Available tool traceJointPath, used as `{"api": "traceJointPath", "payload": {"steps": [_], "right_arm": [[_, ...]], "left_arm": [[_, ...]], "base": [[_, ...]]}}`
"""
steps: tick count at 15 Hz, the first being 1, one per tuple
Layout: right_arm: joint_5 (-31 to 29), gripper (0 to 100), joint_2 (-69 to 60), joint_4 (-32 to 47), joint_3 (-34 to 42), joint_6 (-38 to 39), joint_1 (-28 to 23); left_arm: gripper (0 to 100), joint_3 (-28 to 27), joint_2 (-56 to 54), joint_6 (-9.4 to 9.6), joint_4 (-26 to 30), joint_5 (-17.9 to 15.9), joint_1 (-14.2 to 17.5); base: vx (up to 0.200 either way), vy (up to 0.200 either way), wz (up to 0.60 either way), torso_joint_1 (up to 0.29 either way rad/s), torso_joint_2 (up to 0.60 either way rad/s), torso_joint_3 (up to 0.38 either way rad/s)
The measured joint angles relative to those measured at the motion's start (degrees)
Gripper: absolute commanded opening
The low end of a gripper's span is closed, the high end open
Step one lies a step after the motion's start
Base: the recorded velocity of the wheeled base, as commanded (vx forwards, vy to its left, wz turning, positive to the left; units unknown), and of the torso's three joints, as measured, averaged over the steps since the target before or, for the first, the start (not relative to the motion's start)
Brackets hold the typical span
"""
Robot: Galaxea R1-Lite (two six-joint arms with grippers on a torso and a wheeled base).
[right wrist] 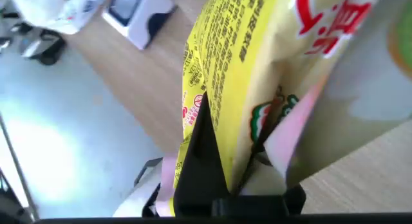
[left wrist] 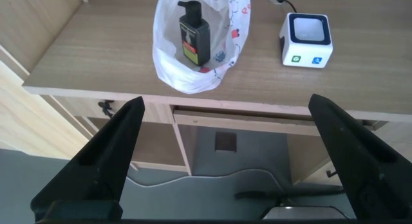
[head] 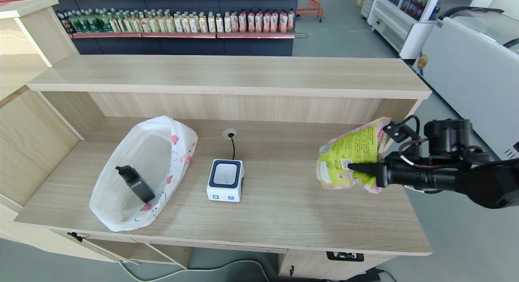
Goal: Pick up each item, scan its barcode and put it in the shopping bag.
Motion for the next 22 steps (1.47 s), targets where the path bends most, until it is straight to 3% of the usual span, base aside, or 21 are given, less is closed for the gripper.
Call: {"api": "traceJointPath", "payload": {"steps": [3, 5, 7, 9, 14, 19, 22], "right_arm": [[26.1, 0, -6.1, 0.0, 2.6, -21.2, -6.1], [35.8, 0, -7.6, 0.3, 3.0, -38.3, -7.9], [43.4, 0, -7.8, 1.5, 3.4, -50.4, -8.4], [45.3, 0, -7.9, 4.7, 3.9, -54.6, -8.2], [45.6, 0, -10.2, 25.2, 4.4, -74.4, -4.9], [44.4, 0, -14.4, 33.6, 5.2, -79.0, -2.0], [42.0, 0, -16.0, 46.5, 5.9, -90.1, -0.6]], "left_arm": [[100, 0.0, 0.0, -0.02, 0.0, 0.0, 0.0], [100, 0.0, 0.0, 0.00, 0.0, 0.0, 0.0], [100, 0.0, 0.0, -0.02, 0.0, 0.0, 0.0], [100, 0.0, 0.0, 0.00, 0.0, 0.0, 0.0], [100, 0.0, 0.0, -0.02, 0.0, 0.0, 0.0], [100, 0.0, 0.0, -0.02, 0.0, 0.0, 0.0], [100, 0.0, 0.0, -0.02, 0.0, 0.0, 0.0]], "base": [[0.000, 0.000, 0.00, 0.000, 0.00, 0.000], [0.000, 0.000, 0.00, 0.000, 0.00, 0.000], [0.000, 0.000, 0.00, 0.000, 0.00, 0.000], [0.000, 0.000, 0.00, 0.000, 0.00, 0.000], [0.000, 0.000, 0.00, 0.000, 0.00, 0.000], [0.000, 0.000, 0.00, 0.000, 0.00, 0.000], [0.000, 0.000, 0.00, 0.000, 0.00, 0.000]]}}
